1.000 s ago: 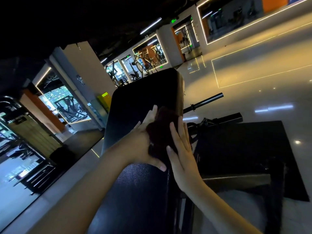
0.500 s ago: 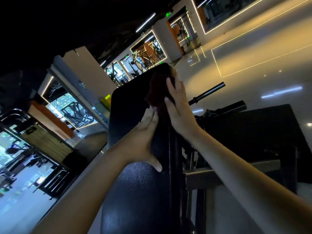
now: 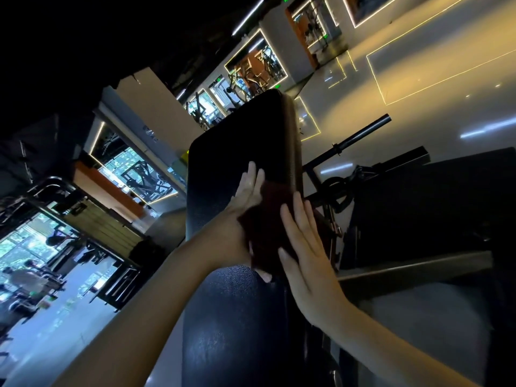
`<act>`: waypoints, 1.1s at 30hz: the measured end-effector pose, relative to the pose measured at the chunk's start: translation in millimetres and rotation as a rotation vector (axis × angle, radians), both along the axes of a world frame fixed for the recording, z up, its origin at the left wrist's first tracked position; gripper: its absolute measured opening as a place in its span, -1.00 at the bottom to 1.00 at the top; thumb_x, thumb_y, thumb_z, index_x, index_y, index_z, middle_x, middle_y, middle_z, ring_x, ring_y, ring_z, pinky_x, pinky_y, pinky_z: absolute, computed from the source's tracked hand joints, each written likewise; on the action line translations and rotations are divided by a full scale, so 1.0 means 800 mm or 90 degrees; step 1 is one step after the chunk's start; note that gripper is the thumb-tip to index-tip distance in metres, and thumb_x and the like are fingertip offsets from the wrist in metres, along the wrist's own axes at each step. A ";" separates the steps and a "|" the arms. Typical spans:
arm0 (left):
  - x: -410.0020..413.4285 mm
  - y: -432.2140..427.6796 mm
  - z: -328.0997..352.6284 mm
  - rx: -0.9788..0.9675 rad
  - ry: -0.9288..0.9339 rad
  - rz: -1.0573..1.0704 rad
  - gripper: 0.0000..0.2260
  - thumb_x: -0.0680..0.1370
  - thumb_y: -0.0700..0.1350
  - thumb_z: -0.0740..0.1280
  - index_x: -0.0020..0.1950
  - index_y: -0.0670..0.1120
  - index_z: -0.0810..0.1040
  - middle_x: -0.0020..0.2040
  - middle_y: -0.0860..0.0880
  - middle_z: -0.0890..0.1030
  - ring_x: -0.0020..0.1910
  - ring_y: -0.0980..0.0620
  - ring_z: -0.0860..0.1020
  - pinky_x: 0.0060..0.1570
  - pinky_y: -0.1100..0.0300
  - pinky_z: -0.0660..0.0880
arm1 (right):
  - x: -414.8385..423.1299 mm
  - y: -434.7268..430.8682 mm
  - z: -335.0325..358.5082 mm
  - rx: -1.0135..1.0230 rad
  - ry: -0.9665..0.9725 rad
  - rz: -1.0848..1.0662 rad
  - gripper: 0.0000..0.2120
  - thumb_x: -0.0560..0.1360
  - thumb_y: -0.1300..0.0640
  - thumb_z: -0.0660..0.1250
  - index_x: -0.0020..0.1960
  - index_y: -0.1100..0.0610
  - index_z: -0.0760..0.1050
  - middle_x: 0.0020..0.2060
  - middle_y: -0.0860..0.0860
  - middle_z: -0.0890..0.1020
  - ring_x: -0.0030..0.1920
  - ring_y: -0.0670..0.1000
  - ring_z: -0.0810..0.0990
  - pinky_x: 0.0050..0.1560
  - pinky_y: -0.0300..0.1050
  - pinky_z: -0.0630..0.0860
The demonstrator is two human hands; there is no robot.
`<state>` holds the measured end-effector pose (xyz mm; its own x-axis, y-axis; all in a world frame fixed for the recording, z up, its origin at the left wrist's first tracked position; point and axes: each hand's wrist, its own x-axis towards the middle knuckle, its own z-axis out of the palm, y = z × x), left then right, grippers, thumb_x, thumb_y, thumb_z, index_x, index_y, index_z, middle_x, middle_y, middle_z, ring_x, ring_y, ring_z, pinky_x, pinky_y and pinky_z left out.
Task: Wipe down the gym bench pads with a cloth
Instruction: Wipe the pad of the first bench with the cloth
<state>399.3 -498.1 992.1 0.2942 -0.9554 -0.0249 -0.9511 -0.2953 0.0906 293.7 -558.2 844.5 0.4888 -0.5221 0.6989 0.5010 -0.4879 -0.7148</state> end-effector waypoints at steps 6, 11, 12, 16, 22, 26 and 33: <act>0.023 -0.016 -0.014 -0.059 -0.094 0.059 -0.06 0.54 -0.12 0.40 0.38 0.38 -0.36 0.35 0.47 -0.43 0.36 0.48 -0.36 0.54 0.07 -0.10 | -0.003 0.021 -0.020 0.000 0.013 -0.006 -0.44 0.61 0.00 -0.01 0.54 -0.22 -0.16 0.55 -0.22 -0.20 0.55 -0.05 -0.23 0.47 0.00 -0.12; -0.011 -0.003 0.007 0.028 -0.019 0.021 0.29 0.14 -0.08 0.67 0.44 0.18 -0.32 0.53 0.04 -0.36 0.54 0.05 -0.27 0.44 0.38 -0.19 | 0.020 -0.028 0.027 0.011 -0.030 -0.028 -0.46 0.63 -0.01 -0.02 0.57 -0.08 -0.10 0.55 -0.20 -0.20 0.55 -0.05 -0.24 0.49 -0.21 -0.19; -0.011 -0.001 0.005 0.043 -0.053 0.010 0.30 0.06 -0.01 0.69 0.46 0.20 -0.23 0.55 0.03 -0.27 0.55 0.02 -0.19 0.38 0.50 -0.17 | 0.029 -0.045 0.043 0.019 -0.035 -0.042 -0.47 0.63 -0.02 -0.02 0.56 -0.05 -0.08 0.55 -0.17 -0.19 0.55 -0.06 -0.24 0.48 -0.27 -0.21; -0.005 0.001 -0.001 0.069 -0.078 0.004 0.43 0.06 0.12 0.66 0.50 0.03 -0.42 0.46 0.10 -0.52 0.49 0.10 -0.41 0.37 0.45 -0.28 | 0.063 -0.122 0.119 0.064 -0.016 -0.072 -0.47 0.64 -0.01 -0.02 0.57 0.04 -0.04 0.57 -0.02 -0.11 0.55 -0.01 -0.22 0.47 -0.18 -0.23; -0.008 -0.002 0.000 0.074 -0.095 -0.007 0.43 0.07 0.14 0.66 0.46 0.07 -0.48 0.43 0.06 -0.58 0.45 0.13 -0.47 0.46 0.24 -0.27 | 0.060 -0.125 0.114 0.084 -0.041 -0.039 -0.47 0.66 0.05 0.01 0.57 0.10 -0.07 0.58 0.00 -0.10 0.55 -0.04 -0.20 0.50 -0.17 -0.20; -0.009 -0.004 0.000 0.061 -0.074 0.003 0.41 0.03 0.13 0.66 0.48 0.14 -0.40 0.48 0.04 -0.51 0.50 0.06 -0.39 0.54 0.01 -0.11 | 0.023 -0.046 0.036 0.074 -0.021 0.003 -0.45 0.66 0.03 0.00 0.58 0.02 -0.13 0.57 -0.12 -0.17 0.54 -0.12 -0.23 0.53 -0.09 -0.15; -0.012 -0.004 0.003 0.048 -0.047 -0.004 0.33 0.02 0.40 0.44 0.42 0.14 -0.49 0.43 0.15 -0.55 0.48 0.13 -0.43 0.53 -0.13 -0.07 | -0.006 0.018 -0.017 0.066 -0.019 0.064 -0.46 0.65 0.04 0.03 0.56 -0.07 -0.11 0.55 -0.22 -0.18 0.55 -0.09 -0.23 0.49 -0.27 -0.20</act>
<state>389.7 -501.2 994.1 0.2920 -0.9534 -0.0760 -0.9562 -0.2928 -0.0016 288.6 -544.2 830.9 0.5226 -0.5412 0.6588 0.5656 -0.3581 -0.7429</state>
